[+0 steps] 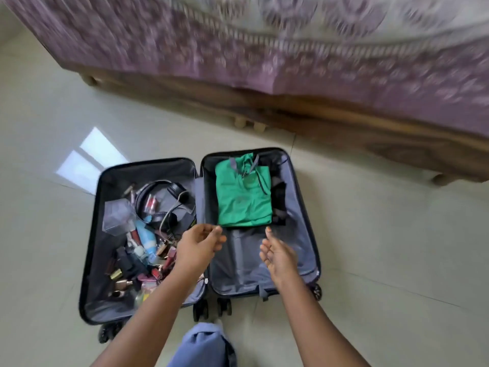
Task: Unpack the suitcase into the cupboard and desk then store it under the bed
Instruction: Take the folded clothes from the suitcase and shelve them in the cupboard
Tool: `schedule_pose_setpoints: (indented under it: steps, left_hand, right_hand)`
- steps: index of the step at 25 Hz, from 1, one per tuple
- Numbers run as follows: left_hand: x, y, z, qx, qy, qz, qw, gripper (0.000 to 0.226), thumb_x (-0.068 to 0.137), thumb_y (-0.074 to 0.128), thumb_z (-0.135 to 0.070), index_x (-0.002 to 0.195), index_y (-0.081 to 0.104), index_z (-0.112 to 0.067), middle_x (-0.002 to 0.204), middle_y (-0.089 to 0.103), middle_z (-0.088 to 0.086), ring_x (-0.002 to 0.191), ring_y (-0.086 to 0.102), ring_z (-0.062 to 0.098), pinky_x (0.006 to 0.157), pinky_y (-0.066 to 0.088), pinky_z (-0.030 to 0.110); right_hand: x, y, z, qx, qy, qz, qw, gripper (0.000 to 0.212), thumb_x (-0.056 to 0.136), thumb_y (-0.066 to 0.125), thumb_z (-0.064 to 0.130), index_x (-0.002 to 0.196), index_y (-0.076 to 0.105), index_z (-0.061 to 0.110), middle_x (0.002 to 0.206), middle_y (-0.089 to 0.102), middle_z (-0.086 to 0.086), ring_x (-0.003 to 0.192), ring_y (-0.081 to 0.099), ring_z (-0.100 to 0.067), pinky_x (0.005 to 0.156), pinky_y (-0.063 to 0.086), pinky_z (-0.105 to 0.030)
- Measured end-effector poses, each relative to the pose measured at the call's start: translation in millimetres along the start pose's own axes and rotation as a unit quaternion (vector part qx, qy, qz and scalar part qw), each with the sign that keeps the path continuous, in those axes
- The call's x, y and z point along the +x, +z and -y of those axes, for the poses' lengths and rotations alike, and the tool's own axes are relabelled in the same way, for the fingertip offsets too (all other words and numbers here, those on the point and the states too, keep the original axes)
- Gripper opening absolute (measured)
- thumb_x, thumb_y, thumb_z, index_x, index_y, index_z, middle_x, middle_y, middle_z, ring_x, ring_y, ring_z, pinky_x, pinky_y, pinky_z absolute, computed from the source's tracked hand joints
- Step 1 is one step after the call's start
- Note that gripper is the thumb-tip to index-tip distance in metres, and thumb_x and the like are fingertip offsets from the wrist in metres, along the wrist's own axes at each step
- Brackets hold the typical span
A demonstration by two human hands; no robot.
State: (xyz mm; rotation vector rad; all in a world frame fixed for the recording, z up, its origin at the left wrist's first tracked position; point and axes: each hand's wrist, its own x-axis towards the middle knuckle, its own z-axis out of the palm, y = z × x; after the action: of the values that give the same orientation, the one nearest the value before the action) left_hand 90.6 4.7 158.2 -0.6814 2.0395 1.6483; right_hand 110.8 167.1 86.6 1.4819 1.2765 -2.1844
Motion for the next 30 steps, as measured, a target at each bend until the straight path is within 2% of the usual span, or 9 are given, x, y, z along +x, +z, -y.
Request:
schedule_pose_setpoints:
  steps: [4, 7, 12, 15, 18, 21, 23, 27, 30]
  left_hand:
    - [140, 43, 83, 0.102, 0.002, 0.069, 0.992, 0.018, 0.092, 0.058, -0.02, 0.075, 0.055, -0.018, 0.07, 0.065, -0.001, 0.054, 0.053, 0.009, 0.045, 0.039, 0.016]
    - [190, 53, 96, 0.155, 0.017, 0.057, 0.986, 0.018, 0.091, 0.058, -0.02, 0.074, 0.055, -0.016, 0.067, 0.063, -0.002, 0.051, 0.051, 0.011, 0.036, 0.035, 0.011]
    - [234, 63, 112, 0.205, 0.087, 0.023, 0.975, 0.015, 0.091, 0.057, -0.02, 0.076, 0.056, -0.017, 0.076, 0.067, 0.003, 0.062, 0.057, 0.017, 0.052, 0.046, 0.021]
    - [231, 69, 113, 0.236, 0.097, 0.001, 0.967, 0.014, 0.09, 0.055, -0.018, 0.076, 0.058, -0.016, 0.085, 0.07, 0.008, 0.066, 0.058, 0.021, 0.063, 0.051, 0.032]
    - [233, 77, 114, 0.319, 0.108, -0.036, 0.941, 0.016, 0.088, 0.05, -0.012, 0.099, 0.061, -0.011, 0.104, 0.066, 0.013, 0.076, 0.06, 0.026, 0.064, 0.05, 0.03]
    - [241, 89, 114, 0.394, 0.108, -0.011, 0.913, 0.044, 0.086, 0.064, -0.016, 0.122, 0.044, -0.003, 0.125, 0.053, 0.016, 0.108, 0.055, 0.032, 0.082, 0.048, 0.037]
    - [241, 96, 110, 0.367, 0.072, 0.006, 0.927, 0.067, 0.08, 0.074, -0.026, 0.126, 0.032, -0.001, 0.129, 0.046, 0.018, 0.115, 0.05, 0.034, 0.087, 0.047, 0.039]
    - [254, 99, 119, 0.298, -0.01, 0.011, 0.954, 0.099, 0.066, 0.084, -0.032, 0.135, 0.022, 0.002, 0.138, 0.041, 0.017, 0.126, 0.044, 0.033, 0.102, 0.041, 0.041]
    - [268, 98, 137, 0.273, -0.073, 0.095, 0.954, 0.097, 0.053, 0.09, -0.038, 0.129, 0.043, -0.001, 0.126, 0.056, 0.013, 0.11, 0.057, 0.029, 0.094, 0.049, 0.038]
  right_hand:
    - [161, 28, -62, 0.004, 0.005, 0.001, 1.0, 0.067, 0.064, 0.086, 0.034, 0.118, 0.055, 0.011, 0.102, 0.057, -0.001, 0.089, 0.053, -0.014, 0.068, 0.047, -0.028]
    - [204, 50, -56, 0.069, -0.026, -0.032, 0.997, 0.081, 0.05, 0.092, 0.035, 0.119, 0.056, 0.011, 0.111, 0.062, 0.002, 0.097, 0.059, -0.017, 0.081, 0.05, -0.035]
    - [256, 71, -44, 0.123, -0.081, -0.077, 0.986, 0.037, 0.06, 0.083, 0.002, 0.077, 0.052, 0.011, 0.101, 0.063, -0.009, 0.088, 0.064, -0.027, 0.081, 0.054, -0.053]
    - [240, 30, -50, 0.069, -0.052, -0.035, 0.996, 0.02, 0.071, 0.07, -0.006, 0.083, 0.059, 0.005, 0.099, 0.063, -0.013, 0.081, 0.063, -0.027, 0.071, 0.055, -0.047]
    - [233, -34, -47, -0.052, 0.032, 0.066, 0.996, 0.033, 0.075, 0.061, -0.004, 0.108, 0.065, -0.001, 0.098, 0.07, -0.019, 0.071, 0.067, -0.028, 0.061, 0.058, -0.038]
    - [234, -86, -42, -0.162, 0.059, 0.086, 0.981, 0.02, 0.077, 0.06, -0.007, 0.095, 0.067, -0.001, 0.075, 0.072, -0.017, 0.059, 0.068, -0.026, 0.064, 0.056, -0.037]
    - [233, -100, -51, -0.216, 0.009, 0.031, 0.976, 0.016, 0.075, 0.067, -0.008, 0.09, 0.067, -0.001, 0.076, 0.07, -0.017, 0.062, 0.067, -0.027, 0.063, 0.055, -0.036]
    - [236, -101, -73, -0.337, -0.106, -0.054, 0.934, 0.032, 0.072, 0.078, 0.012, 0.1, 0.066, 0.002, 0.096, 0.069, -0.01, 0.089, 0.066, -0.028, 0.076, 0.051, -0.031]
    - [242, -100, -75, -0.413, -0.179, -0.065, 0.89, 0.033, 0.075, 0.076, 0.019, 0.102, 0.067, 0.001, 0.101, 0.069, -0.012, 0.097, 0.064, -0.031, 0.081, 0.051, -0.033]
